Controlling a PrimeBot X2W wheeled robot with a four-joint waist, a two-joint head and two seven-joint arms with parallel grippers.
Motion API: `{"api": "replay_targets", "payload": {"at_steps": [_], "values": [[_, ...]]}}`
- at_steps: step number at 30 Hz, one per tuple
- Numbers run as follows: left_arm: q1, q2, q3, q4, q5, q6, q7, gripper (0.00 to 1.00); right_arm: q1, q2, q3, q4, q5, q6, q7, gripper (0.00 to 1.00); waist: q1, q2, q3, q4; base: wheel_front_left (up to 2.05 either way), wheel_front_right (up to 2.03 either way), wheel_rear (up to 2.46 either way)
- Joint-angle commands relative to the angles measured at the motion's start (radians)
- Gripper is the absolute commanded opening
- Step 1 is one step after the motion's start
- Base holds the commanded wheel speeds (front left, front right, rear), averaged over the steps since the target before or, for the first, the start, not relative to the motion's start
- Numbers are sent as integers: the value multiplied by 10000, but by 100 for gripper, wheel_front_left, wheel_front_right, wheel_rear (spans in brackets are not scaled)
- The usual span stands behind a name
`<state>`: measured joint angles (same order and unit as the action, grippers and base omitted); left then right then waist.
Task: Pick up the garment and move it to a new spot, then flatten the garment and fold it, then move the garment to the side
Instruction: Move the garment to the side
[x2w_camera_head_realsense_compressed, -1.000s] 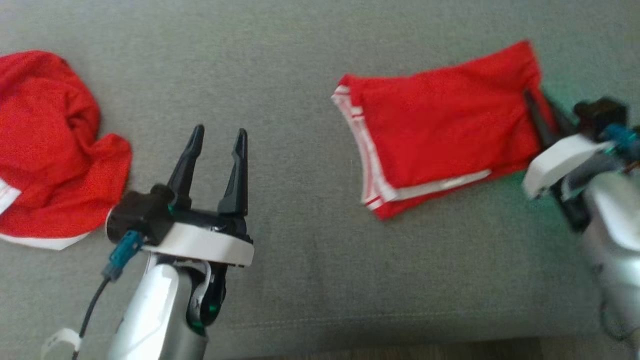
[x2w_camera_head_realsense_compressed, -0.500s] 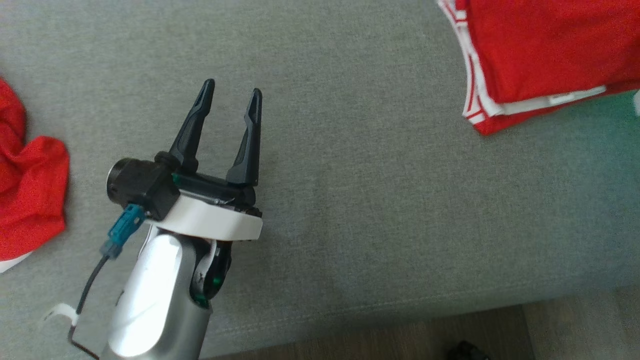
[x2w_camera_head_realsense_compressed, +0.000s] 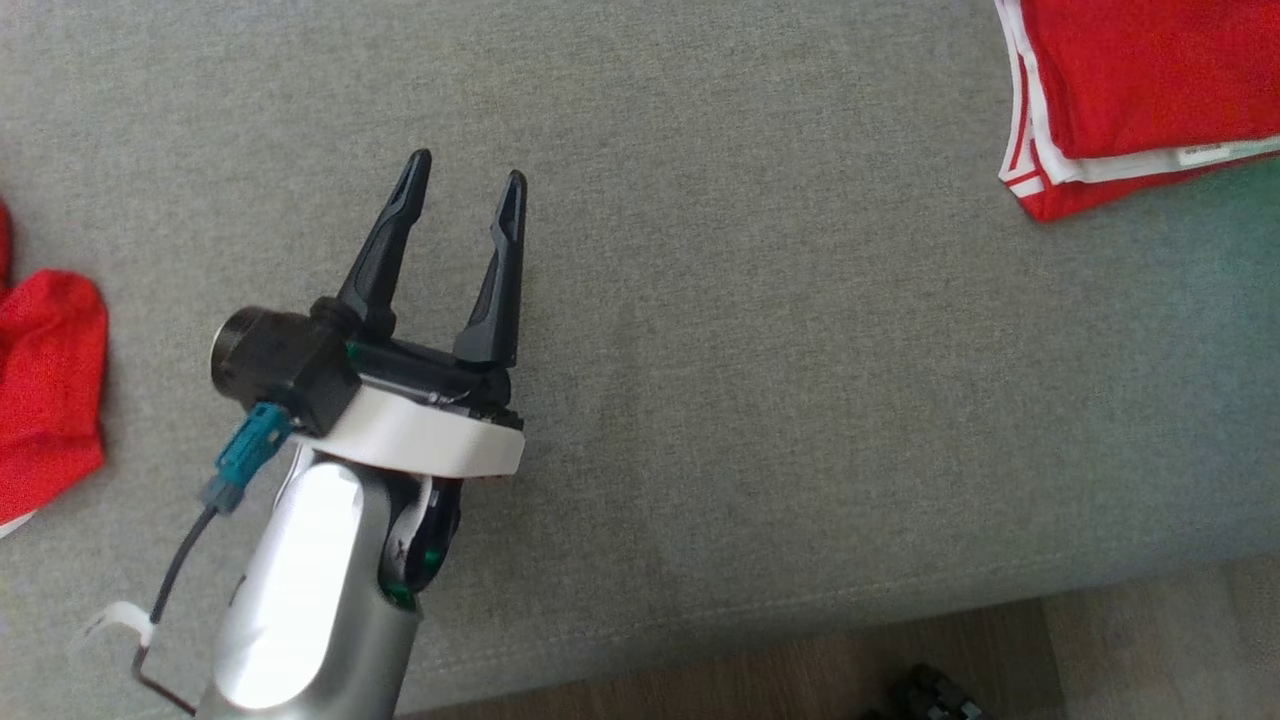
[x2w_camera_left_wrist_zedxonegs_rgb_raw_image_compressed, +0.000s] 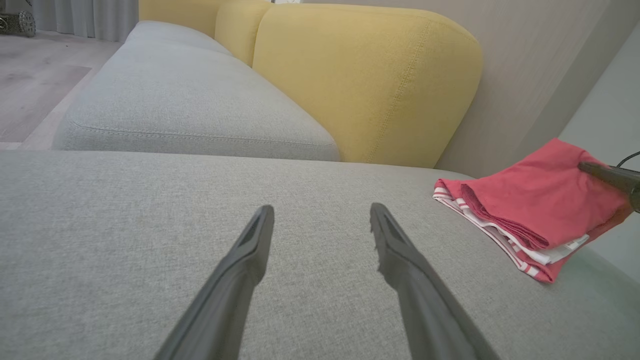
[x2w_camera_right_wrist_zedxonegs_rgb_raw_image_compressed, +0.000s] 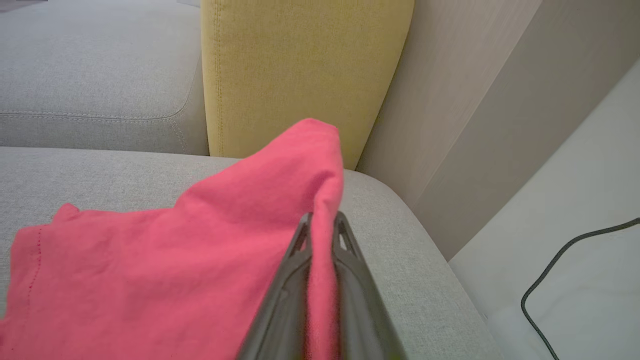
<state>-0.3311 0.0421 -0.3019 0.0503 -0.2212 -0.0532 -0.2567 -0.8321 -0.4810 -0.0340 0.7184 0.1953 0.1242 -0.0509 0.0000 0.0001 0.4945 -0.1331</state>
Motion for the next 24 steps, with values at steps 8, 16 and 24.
{"api": "replay_targets", "payload": {"at_steps": [8,16,24], "values": [[-114,81,312,-270,23,-42,-51,100,133,38,-287,-647,-147,65,80,100,0,-1,-96,5,0,0,0],[-69,81,288,-167,-165,15,-51,100,429,259,-311,-1223,-529,65,17,100,0,-1,-528,150,0,0,0],[222,81,371,-127,-512,225,-51,100,1380,1390,457,-2530,-418,65,-511,100,0,-1,-1734,590,0,0,0]]}}
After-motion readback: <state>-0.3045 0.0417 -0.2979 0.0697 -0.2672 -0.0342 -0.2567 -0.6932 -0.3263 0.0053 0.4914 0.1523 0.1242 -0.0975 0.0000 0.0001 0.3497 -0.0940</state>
